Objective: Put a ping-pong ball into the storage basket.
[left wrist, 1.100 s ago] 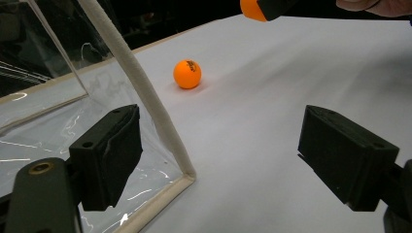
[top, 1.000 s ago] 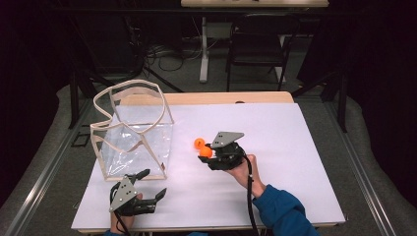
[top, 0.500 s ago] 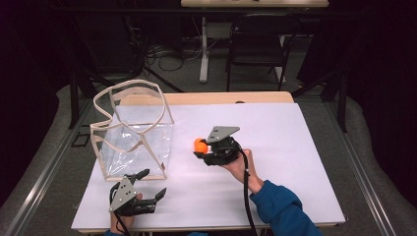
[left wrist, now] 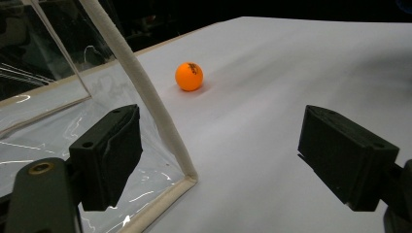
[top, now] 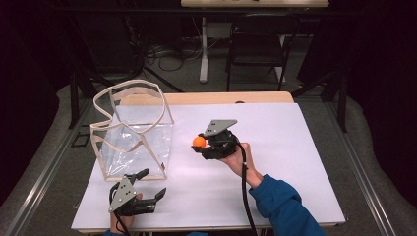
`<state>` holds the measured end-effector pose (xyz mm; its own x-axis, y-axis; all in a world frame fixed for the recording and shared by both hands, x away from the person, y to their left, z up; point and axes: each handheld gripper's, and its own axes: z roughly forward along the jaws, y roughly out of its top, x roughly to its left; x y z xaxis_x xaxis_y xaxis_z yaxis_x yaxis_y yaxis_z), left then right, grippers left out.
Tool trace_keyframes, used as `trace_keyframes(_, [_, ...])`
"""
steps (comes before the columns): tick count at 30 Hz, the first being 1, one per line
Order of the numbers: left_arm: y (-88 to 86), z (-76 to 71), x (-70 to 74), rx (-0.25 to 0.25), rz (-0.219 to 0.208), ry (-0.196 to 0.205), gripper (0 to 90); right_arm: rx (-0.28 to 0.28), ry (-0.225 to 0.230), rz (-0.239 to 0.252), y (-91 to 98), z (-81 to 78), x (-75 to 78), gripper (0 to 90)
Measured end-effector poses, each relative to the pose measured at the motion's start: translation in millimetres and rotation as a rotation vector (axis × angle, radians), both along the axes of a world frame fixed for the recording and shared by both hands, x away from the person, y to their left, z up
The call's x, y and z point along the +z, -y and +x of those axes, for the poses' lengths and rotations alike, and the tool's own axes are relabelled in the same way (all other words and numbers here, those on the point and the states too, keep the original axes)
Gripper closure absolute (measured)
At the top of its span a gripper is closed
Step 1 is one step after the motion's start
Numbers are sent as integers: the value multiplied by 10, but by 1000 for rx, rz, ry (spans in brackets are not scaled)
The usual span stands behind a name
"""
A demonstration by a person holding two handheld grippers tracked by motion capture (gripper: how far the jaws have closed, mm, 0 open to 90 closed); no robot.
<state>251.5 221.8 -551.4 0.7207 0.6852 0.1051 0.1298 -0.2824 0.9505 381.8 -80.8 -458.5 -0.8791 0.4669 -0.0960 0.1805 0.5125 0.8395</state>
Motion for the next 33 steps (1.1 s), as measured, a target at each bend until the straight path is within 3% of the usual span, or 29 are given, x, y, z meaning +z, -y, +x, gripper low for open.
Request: trace_keyframes(33, [11,-11,2,-3,5,3,157,21,40,-36,-186,208,315,509])
